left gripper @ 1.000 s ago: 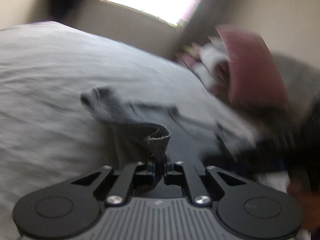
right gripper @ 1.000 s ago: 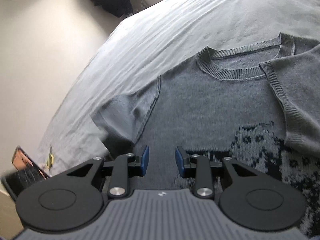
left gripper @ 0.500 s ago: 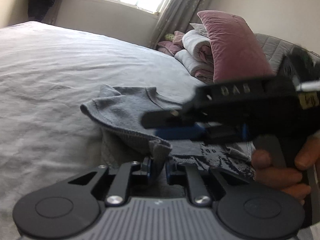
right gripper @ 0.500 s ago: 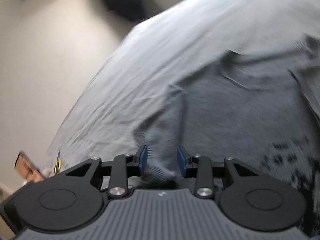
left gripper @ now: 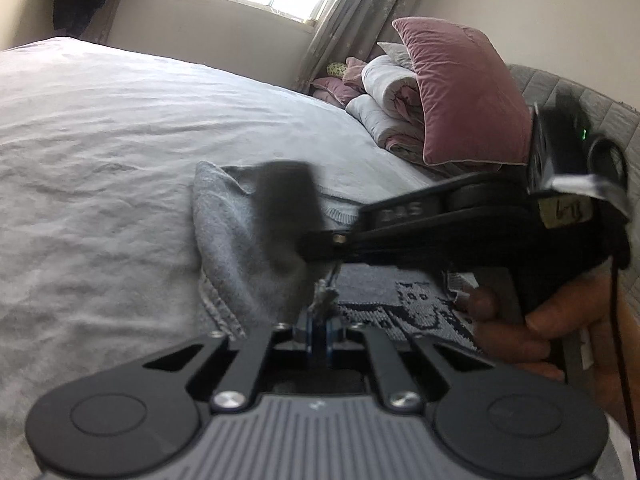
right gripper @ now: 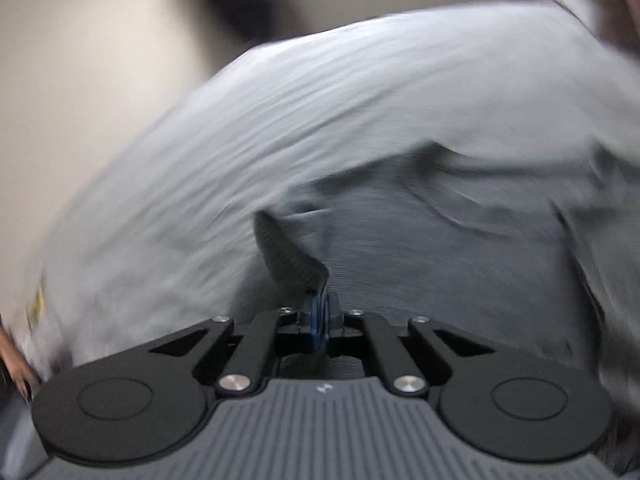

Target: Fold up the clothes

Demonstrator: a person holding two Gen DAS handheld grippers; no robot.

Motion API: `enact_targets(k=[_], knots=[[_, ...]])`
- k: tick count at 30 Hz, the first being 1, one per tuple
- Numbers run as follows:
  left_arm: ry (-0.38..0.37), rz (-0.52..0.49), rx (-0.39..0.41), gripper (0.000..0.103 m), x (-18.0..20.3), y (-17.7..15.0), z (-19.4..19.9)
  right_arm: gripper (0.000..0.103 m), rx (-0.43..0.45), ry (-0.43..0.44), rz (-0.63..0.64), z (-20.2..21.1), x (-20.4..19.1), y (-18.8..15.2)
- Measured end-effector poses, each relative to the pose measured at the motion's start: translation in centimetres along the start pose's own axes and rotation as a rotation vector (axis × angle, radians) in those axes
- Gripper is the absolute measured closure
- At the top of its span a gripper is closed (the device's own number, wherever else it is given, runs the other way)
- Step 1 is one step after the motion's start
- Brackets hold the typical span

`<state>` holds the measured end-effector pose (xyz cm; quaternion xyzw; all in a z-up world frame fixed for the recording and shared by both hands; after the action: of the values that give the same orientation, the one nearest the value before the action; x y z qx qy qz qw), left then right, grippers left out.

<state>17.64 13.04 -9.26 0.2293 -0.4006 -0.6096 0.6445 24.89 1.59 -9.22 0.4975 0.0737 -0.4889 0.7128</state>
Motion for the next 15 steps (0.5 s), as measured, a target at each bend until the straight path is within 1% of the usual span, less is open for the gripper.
enact_targets(k=[3,4,5,7,10,11,12,15], knots=[[0.007,-0.023,-0.001,0.097,0.4,-0.1,-0.1,0.085,0.097,0.047,-0.182,1.7,3.2,-0.2],[0.011,-0.028,-0.001,0.097,0.5,-0.1,-0.1,0.085,0.128,0.062,-0.239,2.3,4.1,-0.3],[0.015,-0.033,0.000,0.097,0.6,-0.1,-0.1,0.085,0.145,0.072,-0.259,2.4,4.5,-0.3],[0.022,-0.042,0.001,0.097,0.7,-0.2,-0.1,0.080,0.179,0.091,-0.297,2.7,5.3,-0.2],[0.041,-0.068,0.017,0.098,1.1,-0.1,0.2,0.081,0.230,0.073,-0.305,2.7,5.6,-0.1],[0.049,-0.083,0.031,0.098,1.3,0.0,0.4,0.086,0.246,0.043,-0.278,2.8,5.4,0.0],[0.056,-0.095,0.043,0.099,1.6,0.0,0.7,0.097,0.263,0.013,-0.250,3.0,5.2,0.1],[0.054,-0.117,0.053,0.099,3.0,0.5,1.3,0.097,0.313,-0.049,-0.183,4.1,4.6,0.6]])
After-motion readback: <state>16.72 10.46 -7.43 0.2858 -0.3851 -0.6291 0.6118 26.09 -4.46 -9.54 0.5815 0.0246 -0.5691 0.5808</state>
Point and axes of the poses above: each gripper's, at about its wrist camera, not at the fingertips, and z roughly against the way its jaws point, x to its right, y to its top, the point moved 5 cm from there along -z, roughly the way its jaws point, and after that the axes turned 14 degrees about y, right-handed, at the moved point
